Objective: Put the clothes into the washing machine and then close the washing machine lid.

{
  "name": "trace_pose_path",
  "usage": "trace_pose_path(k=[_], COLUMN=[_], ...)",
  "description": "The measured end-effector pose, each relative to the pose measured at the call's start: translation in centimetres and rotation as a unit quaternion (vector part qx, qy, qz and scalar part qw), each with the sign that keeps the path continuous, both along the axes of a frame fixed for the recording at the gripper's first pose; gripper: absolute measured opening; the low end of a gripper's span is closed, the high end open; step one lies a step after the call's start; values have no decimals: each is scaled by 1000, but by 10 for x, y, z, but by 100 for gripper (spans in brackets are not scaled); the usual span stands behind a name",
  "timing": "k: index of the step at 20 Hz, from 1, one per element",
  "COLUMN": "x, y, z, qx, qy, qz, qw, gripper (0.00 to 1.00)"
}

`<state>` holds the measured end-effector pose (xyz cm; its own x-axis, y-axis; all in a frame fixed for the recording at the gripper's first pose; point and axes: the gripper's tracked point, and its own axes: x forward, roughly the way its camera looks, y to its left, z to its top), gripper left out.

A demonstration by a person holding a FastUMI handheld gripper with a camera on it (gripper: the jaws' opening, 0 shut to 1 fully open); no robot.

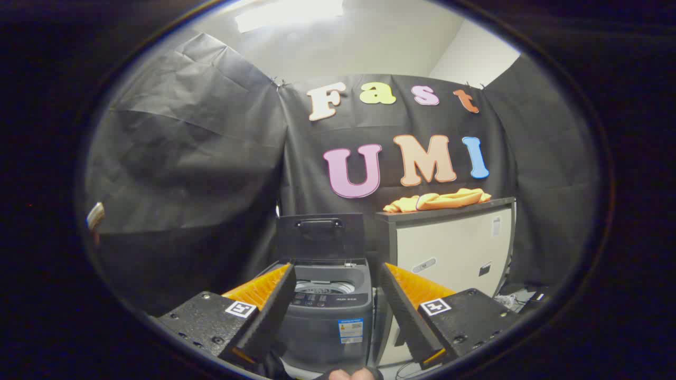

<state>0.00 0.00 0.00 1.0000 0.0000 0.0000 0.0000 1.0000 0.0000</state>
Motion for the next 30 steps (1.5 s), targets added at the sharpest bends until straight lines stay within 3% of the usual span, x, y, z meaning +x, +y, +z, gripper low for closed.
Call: trace_pose_path(k=[21, 30], x=[-2, 2], y=[14, -9], z=[-2, 5], qx=[-23, -26], qy=[10, 1], qz=[10, -12], qw=[1000, 1000], gripper=[96, 96])
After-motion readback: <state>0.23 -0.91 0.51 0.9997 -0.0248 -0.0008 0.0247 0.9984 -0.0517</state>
